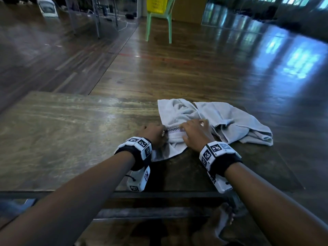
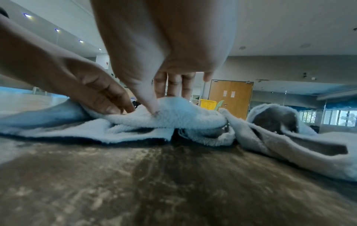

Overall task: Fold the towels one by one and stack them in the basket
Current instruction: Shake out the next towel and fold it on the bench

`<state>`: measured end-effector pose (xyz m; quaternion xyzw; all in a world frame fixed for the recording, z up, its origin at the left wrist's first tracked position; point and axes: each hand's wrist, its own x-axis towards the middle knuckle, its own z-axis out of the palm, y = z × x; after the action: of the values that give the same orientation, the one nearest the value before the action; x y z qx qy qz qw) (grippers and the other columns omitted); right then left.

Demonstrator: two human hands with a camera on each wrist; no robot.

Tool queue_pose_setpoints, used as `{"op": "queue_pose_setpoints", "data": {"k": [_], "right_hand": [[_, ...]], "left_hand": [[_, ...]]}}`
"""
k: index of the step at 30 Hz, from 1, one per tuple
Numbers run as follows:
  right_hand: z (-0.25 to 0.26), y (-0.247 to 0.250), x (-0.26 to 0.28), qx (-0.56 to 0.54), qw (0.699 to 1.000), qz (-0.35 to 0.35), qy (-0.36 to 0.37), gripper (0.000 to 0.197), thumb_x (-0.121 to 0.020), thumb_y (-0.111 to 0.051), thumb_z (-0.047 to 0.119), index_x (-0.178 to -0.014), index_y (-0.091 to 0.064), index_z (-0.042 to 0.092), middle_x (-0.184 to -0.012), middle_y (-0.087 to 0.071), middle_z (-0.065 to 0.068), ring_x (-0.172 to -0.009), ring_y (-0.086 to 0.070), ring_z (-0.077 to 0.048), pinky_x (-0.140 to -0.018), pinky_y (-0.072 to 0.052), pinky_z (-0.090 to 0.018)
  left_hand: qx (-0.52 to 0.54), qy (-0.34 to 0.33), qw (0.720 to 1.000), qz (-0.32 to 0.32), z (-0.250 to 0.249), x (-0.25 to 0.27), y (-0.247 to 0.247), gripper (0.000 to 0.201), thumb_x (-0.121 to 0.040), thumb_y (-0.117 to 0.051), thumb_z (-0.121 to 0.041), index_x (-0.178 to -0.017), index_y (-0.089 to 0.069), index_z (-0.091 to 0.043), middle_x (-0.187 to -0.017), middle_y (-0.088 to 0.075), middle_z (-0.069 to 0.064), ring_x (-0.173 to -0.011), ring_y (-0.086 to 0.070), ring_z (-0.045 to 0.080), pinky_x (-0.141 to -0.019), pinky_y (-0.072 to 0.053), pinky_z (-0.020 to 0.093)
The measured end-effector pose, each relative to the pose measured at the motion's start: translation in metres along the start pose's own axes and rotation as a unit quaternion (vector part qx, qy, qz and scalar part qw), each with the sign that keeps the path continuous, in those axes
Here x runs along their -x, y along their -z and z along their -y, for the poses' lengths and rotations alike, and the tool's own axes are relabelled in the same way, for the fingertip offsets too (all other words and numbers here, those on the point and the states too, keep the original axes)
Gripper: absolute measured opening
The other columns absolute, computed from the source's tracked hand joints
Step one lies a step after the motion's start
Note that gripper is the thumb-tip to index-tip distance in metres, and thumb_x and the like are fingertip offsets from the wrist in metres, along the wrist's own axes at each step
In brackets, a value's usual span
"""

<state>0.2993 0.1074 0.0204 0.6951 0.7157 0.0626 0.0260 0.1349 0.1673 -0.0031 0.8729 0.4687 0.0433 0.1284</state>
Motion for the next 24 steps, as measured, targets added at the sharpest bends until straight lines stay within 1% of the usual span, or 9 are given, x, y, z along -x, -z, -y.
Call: {"op": "queue_pose_setpoints", "data": {"k": [3, 6, 10, 13, 15, 18, 20, 22, 24], "right_hand": [[-0.004, 0.006, 0.005, -0.011, 1.000, 0.014, -0.005, 0.021, -0.091, -0.047, 0.024, -0.109, -0.057, 0.027, -0.123, -0.058, 0.005, -0.126, -0.038, -0.018, -0.104, -0.017, -0.042], [-0.008, 0.024, 0.018, -0.023, 1.000, 0.009, 0.004, 0.016, -0.092, -0.047, 0.028, -0.104, -0.059, 0.027, -0.118, -0.059, 0.006, -0.123, -0.041, -0.016, -0.104, -0.016, -0.042], [-0.013, 0.074, 0.036, -0.050, 0.999, -0.021, -0.001, 0.016, -0.093, -0.045, 0.026, -0.105, -0.055, 0.024, -0.112, -0.061, 0.003, -0.117, -0.047, -0.018, -0.105, -0.017, -0.043], [-0.018, 0.124, 0.049, -0.061, 0.996, -0.057, 0.010, 0.015, -0.092, -0.044, 0.025, -0.104, -0.053, 0.023, -0.108, -0.063, 0.001, -0.111, -0.051, -0.019, -0.100, -0.015, -0.039], [-0.023, 0.164, 0.059, -0.053, 0.995, -0.088, 0.012, 0.014, -0.092, -0.043, 0.025, -0.103, -0.053, 0.023, -0.104, -0.063, 0.001, -0.107, -0.052, -0.019, -0.097, -0.014, -0.037], [-0.029, 0.230, 0.075, -0.039, 0.990, -0.138, 0.004, 0.014, -0.091, -0.044, 0.024, -0.101, -0.053, 0.025, -0.101, -0.063, 0.000, -0.105, -0.053, -0.019, -0.099, -0.016, -0.038], [-0.029, 0.273, 0.086, -0.035, 0.985, -0.169, 0.007, 0.015, -0.088, -0.044, 0.019, -0.098, -0.053, 0.026, -0.097, -0.063, 0.000, -0.103, -0.053, -0.020, -0.099, -0.018, -0.039], [-0.027, 0.312, 0.098, -0.035, 0.980, -0.196, 0.013, 0.015, -0.086, -0.044, 0.014, -0.092, -0.048, 0.027, -0.090, -0.060, 0.001, -0.099, -0.054, -0.021, -0.097, -0.019, -0.038], [-0.026, 0.348, 0.113, -0.030, 0.973, -0.227, 0.011, 0.014, -0.087, -0.044, 0.012, -0.092, -0.048, 0.024, -0.089, -0.061, 0.000, -0.095, -0.054, -0.022, -0.096, -0.018, -0.037]], "left_hand": [[-0.028, -0.007, 1.000, 0.000, -0.001, 0.003, 0.005, 0.023, -0.087, -0.052, -0.030, -0.107, -0.060, -0.023, -0.114, -0.063, 0.001, -0.113, -0.050, 0.026, -0.093, -0.025, 0.041], [-0.044, -0.019, 0.998, -0.035, -0.005, 0.013, 0.020, 0.012, -0.086, -0.052, -0.026, -0.093, -0.061, -0.022, -0.102, -0.065, -0.002, -0.107, -0.051, 0.025, -0.092, -0.024, 0.042], [-0.034, -0.037, 0.997, -0.063, -0.016, 0.032, 0.064, 0.007, -0.089, -0.049, -0.028, -0.092, -0.055, -0.026, -0.094, -0.062, -0.001, -0.102, -0.053, 0.024, -0.095, -0.020, 0.042], [-0.053, -0.064, 0.992, -0.094, -0.024, 0.048, 0.111, 0.008, -0.091, -0.048, -0.031, -0.094, -0.055, -0.027, -0.097, -0.062, -0.004, -0.104, -0.053, 0.022, -0.098, -0.019, 0.042], [-0.068, -0.068, 0.988, -0.122, -0.029, 0.060, 0.150, 0.011, -0.091, -0.049, -0.034, -0.093, -0.056, -0.026, -0.097, -0.063, -0.007, -0.104, -0.053, 0.020, -0.097, -0.019, 0.042], [-0.107, -0.061, 0.978, -0.166, -0.035, 0.081, 0.211, 0.020, -0.091, -0.047, -0.040, -0.094, -0.059, -0.024, -0.094, -0.064, -0.007, -0.104, -0.052, 0.020, -0.095, -0.019, 0.042], [-0.136, -0.057, 0.969, -0.199, -0.042, 0.099, 0.252, 0.021, -0.091, -0.045, -0.039, -0.092, -0.061, -0.024, -0.086, -0.058, -0.008, -0.103, -0.051, 0.018, -0.096, -0.019, 0.041], [-0.152, -0.065, 0.955, -0.245, -0.050, 0.117, 0.293, 0.018, -0.091, -0.045, -0.035, -0.090, -0.060, -0.025, -0.082, -0.051, -0.006, -0.098, -0.050, 0.019, -0.095, -0.023, 0.041], [-0.137, -0.090, 0.944, -0.285, -0.057, 0.140, 0.332, 0.012, -0.091, -0.045, -0.029, -0.087, -0.056, -0.025, -0.083, -0.053, 0.001, -0.092, -0.054, 0.025, -0.088, -0.031, 0.039]]}}
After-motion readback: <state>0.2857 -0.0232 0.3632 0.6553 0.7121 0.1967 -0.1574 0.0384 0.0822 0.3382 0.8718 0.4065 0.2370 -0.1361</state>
